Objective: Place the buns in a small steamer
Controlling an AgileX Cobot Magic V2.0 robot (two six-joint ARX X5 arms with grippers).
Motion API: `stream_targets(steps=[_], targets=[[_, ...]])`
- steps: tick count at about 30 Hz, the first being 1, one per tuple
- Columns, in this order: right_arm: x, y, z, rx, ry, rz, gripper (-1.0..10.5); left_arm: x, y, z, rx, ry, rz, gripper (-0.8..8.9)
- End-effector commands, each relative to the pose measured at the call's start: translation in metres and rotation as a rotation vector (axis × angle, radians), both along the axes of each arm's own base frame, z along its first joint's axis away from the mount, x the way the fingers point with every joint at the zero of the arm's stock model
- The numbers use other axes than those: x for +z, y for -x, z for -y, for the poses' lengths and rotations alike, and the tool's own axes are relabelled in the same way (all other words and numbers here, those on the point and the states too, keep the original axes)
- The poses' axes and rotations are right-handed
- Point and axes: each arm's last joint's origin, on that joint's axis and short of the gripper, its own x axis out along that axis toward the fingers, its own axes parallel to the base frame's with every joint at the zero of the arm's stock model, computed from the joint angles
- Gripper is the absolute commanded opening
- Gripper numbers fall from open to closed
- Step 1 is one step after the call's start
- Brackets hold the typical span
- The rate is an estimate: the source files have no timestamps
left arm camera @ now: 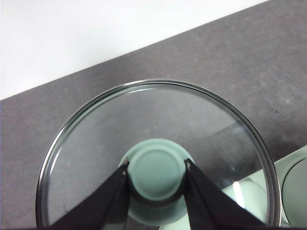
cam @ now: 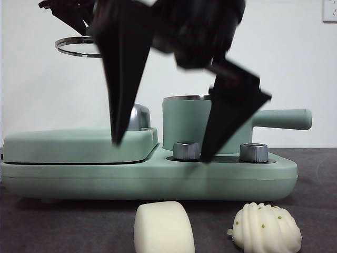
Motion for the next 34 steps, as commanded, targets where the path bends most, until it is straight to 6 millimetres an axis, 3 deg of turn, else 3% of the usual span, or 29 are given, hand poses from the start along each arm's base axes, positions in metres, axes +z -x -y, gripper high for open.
stream_targets(steps=[1, 11, 23, 27, 34], targets=[[-0.011, 0.0, -0.012, 0.009, 0.029, -0.021, 5.0, 0.014, 0.003, 0.0, -0.006, 0.02, 0.065, 0.54], [-0.041, 0.004, -0.028, 0.053, 0.106, -0.069, 4.6, 0.014, 0.003, 0.0, -0.004, 0.022, 0.064, 0.54], [-0.058, 0.002, -0.033, 0.082, 0.14, -0.085, 3.6, 0.014, 0.003, 0.0, 0.003, 0.034, 0.058, 0.54], [-0.062, 0.002, -0.034, 0.083, 0.148, -0.091, 2.2, 0.014, 0.003, 0.0, 0.003, 0.034, 0.058, 0.54], [-0.06, 0.001, -0.034, 0.08, 0.146, -0.097, 2.1, 0.014, 0.003, 0.0, 0.005, 0.036, 0.057, 0.54]])
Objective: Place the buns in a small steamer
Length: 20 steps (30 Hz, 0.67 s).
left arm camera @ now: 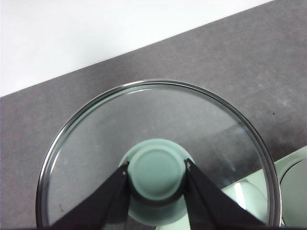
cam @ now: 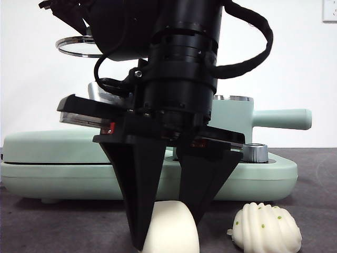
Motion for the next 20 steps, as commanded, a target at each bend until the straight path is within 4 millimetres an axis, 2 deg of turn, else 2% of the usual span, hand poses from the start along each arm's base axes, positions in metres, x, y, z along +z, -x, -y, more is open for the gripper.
stream_targets(steps=[1, 5, 11, 15, 20], targets=[[0.003, -0.002, -0.007, 0.019, -0.004, -0.009, 2.1, 0.014, 0.003, 0.0, -0.003, 0.019, 0.063, 0.54], [0.027, -0.01, -0.009, 0.038, -0.013, -0.02, 2.1, 0.014, 0.003, 0.0, -0.003, 0.019, 0.063, 0.54], [0.087, -0.031, -0.004, 0.08, -0.015, 0.004, 2.1, 0.014, 0.002, 0.0, -0.003, 0.019, 0.063, 0.54], [0.128, -0.055, 0.01, 0.05, -0.045, 0.068, 2.1, 0.013, 0.002, 0.0, -0.003, 0.019, 0.061, 0.54], [0.157, -0.093, 0.03, -0.022, -0.091, 0.137, 2.1, 0.013, 0.001, 0.0, -0.003, 0.019, 0.062, 0.54]])
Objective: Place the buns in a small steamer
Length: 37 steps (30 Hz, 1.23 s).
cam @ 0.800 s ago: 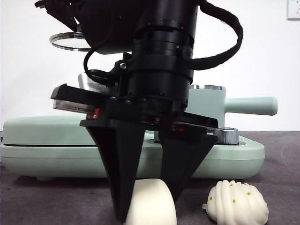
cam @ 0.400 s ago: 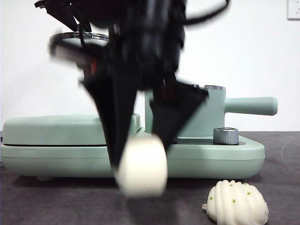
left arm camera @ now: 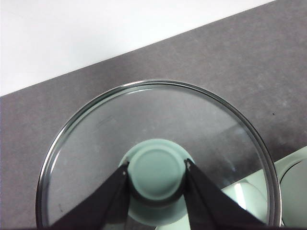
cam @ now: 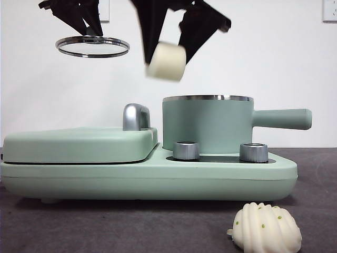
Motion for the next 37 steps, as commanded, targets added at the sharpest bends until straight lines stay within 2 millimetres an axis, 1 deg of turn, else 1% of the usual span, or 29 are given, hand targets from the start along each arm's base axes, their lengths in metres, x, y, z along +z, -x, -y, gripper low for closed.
stream_targets(steps=[1, 5, 9, 13, 15, 19, 24, 30, 37], targets=[[0.002, -0.021, 0.007, -0.007, 0.033, -0.01, 2.1, 0.013, 0.001, 0.001, -0.004, 0.017, 0.066, 0.54], [0.006, -0.054, 0.021, -0.072, 0.009, 0.024, 2.1, 0.013, 0.0, 0.001, -0.004, 0.019, 0.073, 0.54], [0.001, -0.085, 0.033, -0.119, 0.005, 0.04, 2.1, 0.011, -0.003, 0.001, -0.004, 0.02, 0.075, 0.54], [-0.009, -0.107, 0.043, -0.158, 0.013, 0.033, 2.1, 0.007, -0.006, 0.002, -0.004, 0.018, 0.063, 0.54], [-0.015, -0.113, 0.047, -0.164, 0.018, 0.023, 2.1, 0.004, -0.008, 0.002, -0.003, 0.017, 0.057, 0.54], [-0.028, -0.122, 0.048, -0.173, 0.032, -0.001, 2.1, -0.001, -0.012, 0.003, -0.002, 0.015, 0.043, 0.54], [-0.041, -0.129, 0.044, -0.168, 0.036, -0.014, 2.1, -0.006, -0.016, 0.004, -0.002, 0.013, 0.031, 0.54], [-0.057, -0.137, 0.038, -0.159, 0.029, -0.038, 2.1, -0.006, -0.017, 0.004, -0.002, 0.013, 0.03, 0.54], [-0.061, -0.14, 0.036, -0.158, 0.022, -0.032, 2.1, -0.007, -0.017, 0.004, -0.002, 0.013, 0.029, 0.54]])
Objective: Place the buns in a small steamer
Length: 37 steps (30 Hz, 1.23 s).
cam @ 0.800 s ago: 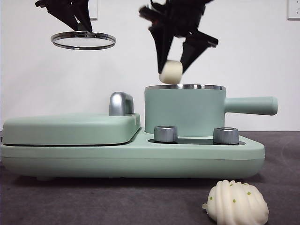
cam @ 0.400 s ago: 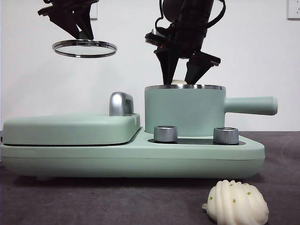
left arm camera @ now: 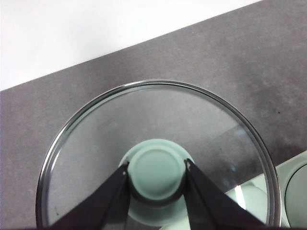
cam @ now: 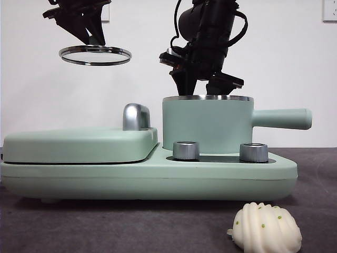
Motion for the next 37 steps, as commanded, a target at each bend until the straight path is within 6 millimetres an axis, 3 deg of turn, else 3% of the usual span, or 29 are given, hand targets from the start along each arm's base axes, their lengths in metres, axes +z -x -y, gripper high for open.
stream_targets(steps=[1, 10, 15, 26, 32, 37], targets=[[-0.005, -0.003, -0.006, 0.022, 0.002, -0.004, 2.1, 0.007, -0.003, 0.002, -0.002, 0.016, 0.045, 0.54], [-0.005, -0.003, -0.006, 0.022, 0.003, -0.003, 3.4, 0.007, -0.004, 0.002, -0.002, 0.016, 0.045, 0.54], [-0.001, -0.004, -0.005, 0.019, -0.005, 0.011, 3.5, 0.007, -0.003, 0.002, -0.002, 0.016, 0.045, 0.54], [0.057, 0.002, 0.0, 0.007, -0.072, 0.136, 3.7, 0.007, -0.003, 0.002, -0.002, 0.016, 0.045, 0.54], [0.094, 0.026, 0.012, -0.018, -0.112, 0.187, 4.4, 0.007, -0.003, 0.001, -0.002, 0.016, 0.044, 0.54], [0.123, 0.076, 0.029, 0.002, -0.125, 0.207, 4.8, 0.007, -0.003, 0.001, -0.002, 0.016, 0.043, 0.54]])
